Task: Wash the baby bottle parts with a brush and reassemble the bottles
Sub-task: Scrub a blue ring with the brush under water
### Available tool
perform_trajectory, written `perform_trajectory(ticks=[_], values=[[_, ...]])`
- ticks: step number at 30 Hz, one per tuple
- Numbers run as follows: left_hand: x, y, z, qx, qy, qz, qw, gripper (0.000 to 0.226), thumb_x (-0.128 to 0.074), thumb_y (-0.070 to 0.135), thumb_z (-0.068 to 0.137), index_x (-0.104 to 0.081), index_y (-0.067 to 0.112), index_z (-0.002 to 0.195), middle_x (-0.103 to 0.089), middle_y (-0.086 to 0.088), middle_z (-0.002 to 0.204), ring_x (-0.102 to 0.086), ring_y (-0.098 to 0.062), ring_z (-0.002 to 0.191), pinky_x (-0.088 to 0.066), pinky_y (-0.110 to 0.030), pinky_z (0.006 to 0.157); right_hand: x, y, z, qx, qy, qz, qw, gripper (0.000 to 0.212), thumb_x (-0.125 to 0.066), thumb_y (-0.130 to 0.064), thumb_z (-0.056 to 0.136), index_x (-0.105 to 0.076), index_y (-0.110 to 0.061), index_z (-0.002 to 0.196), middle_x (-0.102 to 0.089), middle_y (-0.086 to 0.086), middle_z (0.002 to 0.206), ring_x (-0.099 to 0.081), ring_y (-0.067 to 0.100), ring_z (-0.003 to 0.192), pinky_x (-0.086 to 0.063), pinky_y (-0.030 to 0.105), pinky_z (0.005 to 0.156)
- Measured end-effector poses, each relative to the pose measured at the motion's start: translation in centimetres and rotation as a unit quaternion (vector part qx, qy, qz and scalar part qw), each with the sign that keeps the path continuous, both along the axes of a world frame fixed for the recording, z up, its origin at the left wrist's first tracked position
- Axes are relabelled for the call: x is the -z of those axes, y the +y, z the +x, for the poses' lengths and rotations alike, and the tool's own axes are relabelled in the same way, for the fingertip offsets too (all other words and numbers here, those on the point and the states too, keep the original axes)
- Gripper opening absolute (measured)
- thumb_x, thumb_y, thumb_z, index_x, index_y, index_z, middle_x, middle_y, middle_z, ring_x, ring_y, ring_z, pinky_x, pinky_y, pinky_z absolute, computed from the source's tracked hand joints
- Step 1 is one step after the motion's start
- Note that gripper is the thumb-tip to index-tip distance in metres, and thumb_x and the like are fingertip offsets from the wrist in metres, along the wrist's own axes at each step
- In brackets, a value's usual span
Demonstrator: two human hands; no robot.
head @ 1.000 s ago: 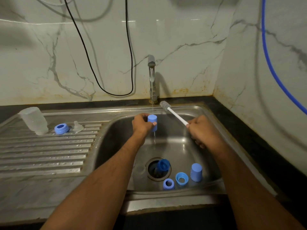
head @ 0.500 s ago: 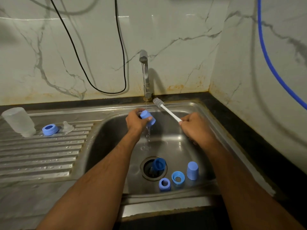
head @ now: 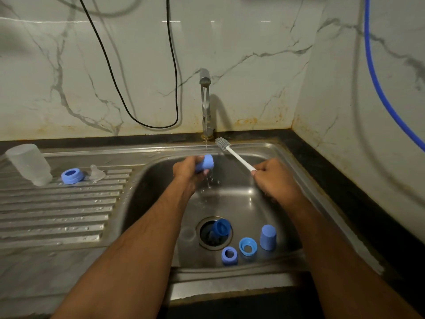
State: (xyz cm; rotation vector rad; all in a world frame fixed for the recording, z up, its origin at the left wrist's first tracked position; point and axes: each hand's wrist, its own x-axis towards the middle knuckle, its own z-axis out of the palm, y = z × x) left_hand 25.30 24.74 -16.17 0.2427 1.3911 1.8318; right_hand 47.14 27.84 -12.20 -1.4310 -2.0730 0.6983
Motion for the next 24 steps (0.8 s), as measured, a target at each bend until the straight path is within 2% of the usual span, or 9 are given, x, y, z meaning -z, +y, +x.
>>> perform_trajectory(ticks=[4, 6, 9, 11, 14, 16, 19, 21, 24], values=[[-0.2, -0.6, 0.3, 0.045, -0.165, 0.055, 0.984, 0.030, -0.061, 0.006, 0.094, -0.054, -0.004, 0.121, -0.055, -0.024, 0.119, -0.064, -0.041, 0.108, -0.057, -0.042, 0.096, 0.1, 0.1, 0.1, -0.004, 0.000, -0.001, 1.000, 0.019, -0.057, -0.024, 0.099, -0.074, -0.018, 0.103, -0.066, 0.003, 0.076, -0.065, 0.020, 0.073, -0.060, 0.045, 0.077], [-0.3, -0.6, 0.5, 0.055, -0.206, 0.044, 0.976, 0.029, -0.056, 0.010, 0.099, -0.052, -0.004, 0.124, -0.054, -0.026, 0.121, -0.061, -0.040, 0.114, -0.054, -0.041, 0.100, 0.0, 0.0, 0.1, -0.003, 0.003, 0.001, 1.000, 0.019, -0.058, -0.024, 0.098, -0.075, -0.017, 0.103, -0.066, 0.004, 0.076, -0.065, 0.021, 0.073, -0.060, 0.046, 0.078], [-0.4, -0.3, 0.9, 0.061, -0.250, 0.009, 0.966, 0.036, -0.055, 0.022, 0.102, -0.050, -0.004, 0.127, -0.054, -0.023, 0.128, -0.060, -0.032, 0.117, -0.053, -0.036, 0.100, 0.0, 0.0, 0.1, -0.006, 0.005, 0.005, 1.000, 0.019, -0.058, -0.024, 0.098, -0.075, -0.017, 0.105, -0.066, 0.002, 0.076, -0.064, 0.018, 0.073, -0.059, 0.041, 0.075], [-0.3, -0.2, 1.0, 0.055, -0.271, -0.004, 0.961, 0.040, -0.059, 0.023, 0.101, -0.050, -0.001, 0.133, -0.053, -0.022, 0.133, -0.060, -0.031, 0.117, -0.056, -0.034, 0.096, 0.0, 0.0, 0.1, -0.005, 0.002, 0.007, 1.000, 0.019, -0.058, -0.024, 0.099, -0.074, -0.016, 0.104, -0.066, 0.002, 0.077, -0.064, 0.017, 0.073, -0.059, 0.038, 0.074], [-0.4, 0.0, 0.9, 0.046, -0.293, 0.023, 0.955, 0.048, -0.061, 0.015, 0.099, -0.045, 0.002, 0.141, -0.043, -0.030, 0.139, -0.059, -0.043, 0.116, -0.059, -0.044, 0.090, 0.1, 0.0, 0.2, -0.006, -0.001, 0.009, 1.000, 0.019, -0.057, -0.024, 0.099, -0.074, -0.017, 0.104, -0.066, 0.002, 0.079, -0.064, 0.016, 0.074, -0.057, 0.035, 0.071], [-0.5, -0.1, 0.9, 0.050, -0.306, 0.040, 0.950, 0.049, -0.058, 0.012, 0.100, -0.040, 0.001, 0.144, -0.043, -0.034, 0.139, -0.059, -0.048, 0.115, -0.058, -0.050, 0.092, 0.0, -0.2, 0.1, -0.009, -0.002, 0.007, 1.000, 0.019, -0.057, -0.024, 0.100, -0.074, -0.018, 0.106, -0.066, 0.001, 0.079, -0.064, 0.016, 0.075, -0.056, 0.032, 0.069], [-0.8, -0.3, 1.2, 0.041, -0.309, 0.048, 0.949, 0.045, -0.051, 0.011, 0.103, -0.037, 0.000, 0.144, -0.041, -0.035, 0.140, -0.053, -0.049, 0.122, -0.053, -0.054, 0.097, -0.1, -0.2, 0.1, -0.008, -0.003, 0.010, 1.000, 0.020, -0.058, -0.024, 0.099, -0.074, -0.019, 0.109, -0.067, 0.001, 0.079, -0.066, 0.017, 0.075, -0.060, 0.039, 0.076], [-0.8, -0.2, 1.1, 0.048, -0.310, 0.041, 0.949, 0.043, -0.049, 0.012, 0.104, -0.038, -0.002, 0.143, -0.043, -0.034, 0.139, -0.052, -0.048, 0.124, -0.052, -0.056, 0.098, -0.2, -0.2, 0.1, -0.007, -0.010, 0.011, 1.000, 0.021, -0.058, -0.025, 0.099, -0.074, -0.019, 0.110, -0.067, 0.002, 0.079, -0.066, 0.018, 0.075, -0.060, 0.039, 0.076], [-0.4, 0.1, 0.8, 0.076, -0.300, 0.011, 0.951, 0.042, -0.056, 0.017, 0.101, -0.047, -0.005, 0.136, -0.057, -0.028, 0.129, -0.059, -0.039, 0.120, -0.051, -0.052, 0.102, -0.2, -0.3, 0.2, -0.007, -0.010, 0.010, 1.000, 0.020, -0.058, -0.025, 0.099, -0.074, -0.019, 0.109, -0.067, 0.002, 0.079, -0.066, 0.018, 0.075, -0.060, 0.040, 0.077]])
